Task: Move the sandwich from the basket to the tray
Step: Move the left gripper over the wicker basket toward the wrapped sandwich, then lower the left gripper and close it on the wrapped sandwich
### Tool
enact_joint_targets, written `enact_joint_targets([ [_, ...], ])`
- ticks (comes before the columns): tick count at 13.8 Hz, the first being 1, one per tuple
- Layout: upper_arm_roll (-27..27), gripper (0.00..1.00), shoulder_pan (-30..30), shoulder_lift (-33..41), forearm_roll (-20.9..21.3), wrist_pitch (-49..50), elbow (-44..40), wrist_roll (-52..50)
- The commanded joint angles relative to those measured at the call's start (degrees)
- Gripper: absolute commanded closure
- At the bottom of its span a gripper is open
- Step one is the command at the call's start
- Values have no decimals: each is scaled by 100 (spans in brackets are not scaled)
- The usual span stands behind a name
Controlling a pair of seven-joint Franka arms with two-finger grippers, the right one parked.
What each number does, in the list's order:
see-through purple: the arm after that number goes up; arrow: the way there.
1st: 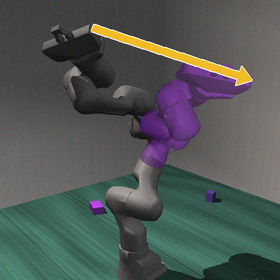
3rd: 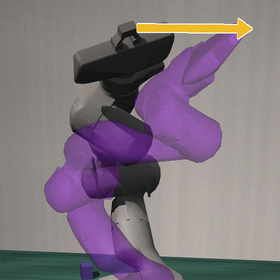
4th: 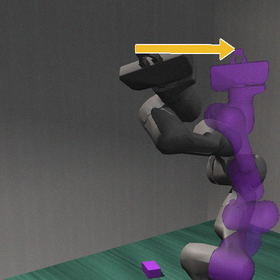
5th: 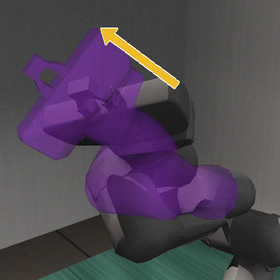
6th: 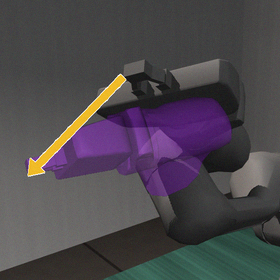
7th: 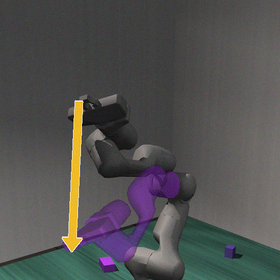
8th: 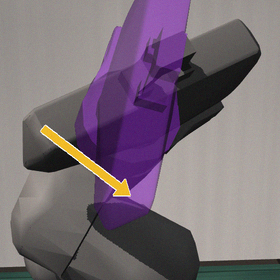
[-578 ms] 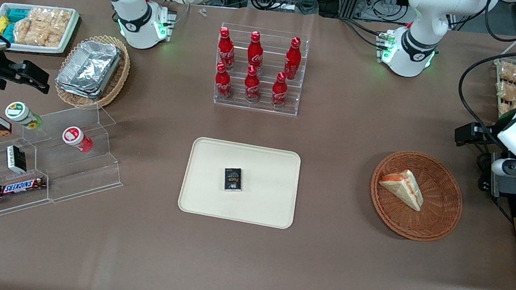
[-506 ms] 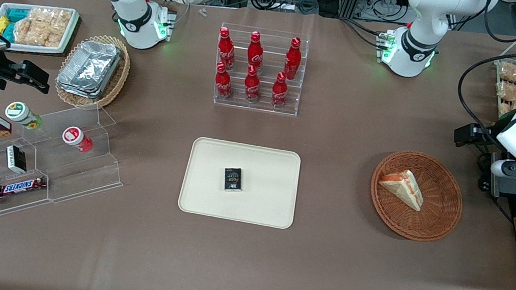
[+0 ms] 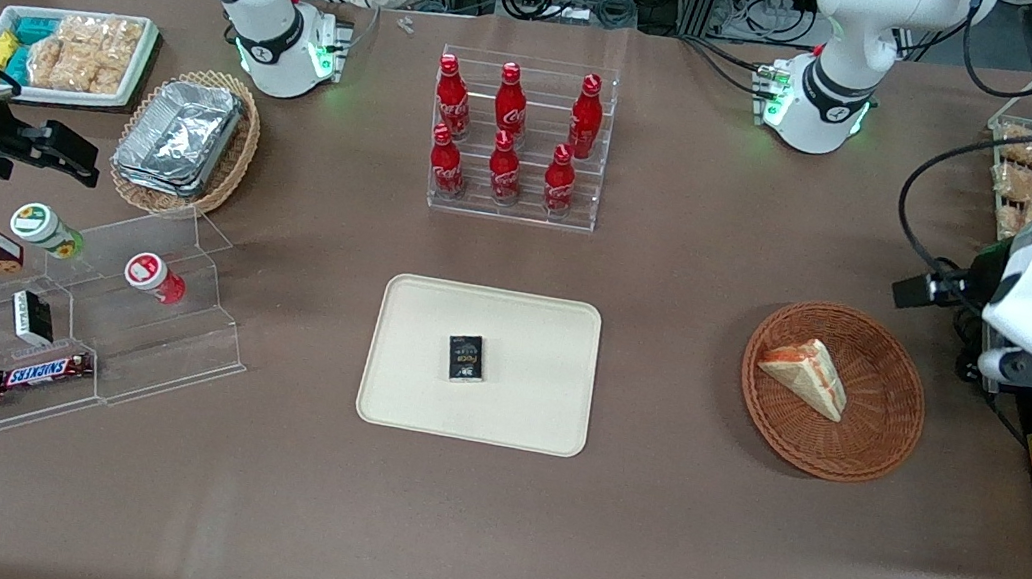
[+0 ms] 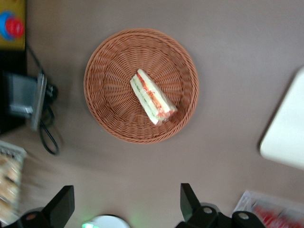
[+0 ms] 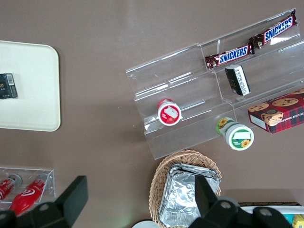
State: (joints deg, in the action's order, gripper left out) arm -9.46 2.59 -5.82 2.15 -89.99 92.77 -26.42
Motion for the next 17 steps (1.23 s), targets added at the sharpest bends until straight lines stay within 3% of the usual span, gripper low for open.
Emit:
enact_joint_targets([
  [1,-30,0,5,142,66,-858,871,-1607],
  [4,-30,0,-4,126,110,-2168,1866,-2621],
  [9,-39,0,-65,-910,988,-3173,2132,-4447],
  [17,-30,0,5,-1272,1007,-3517,2412,-4961],
])
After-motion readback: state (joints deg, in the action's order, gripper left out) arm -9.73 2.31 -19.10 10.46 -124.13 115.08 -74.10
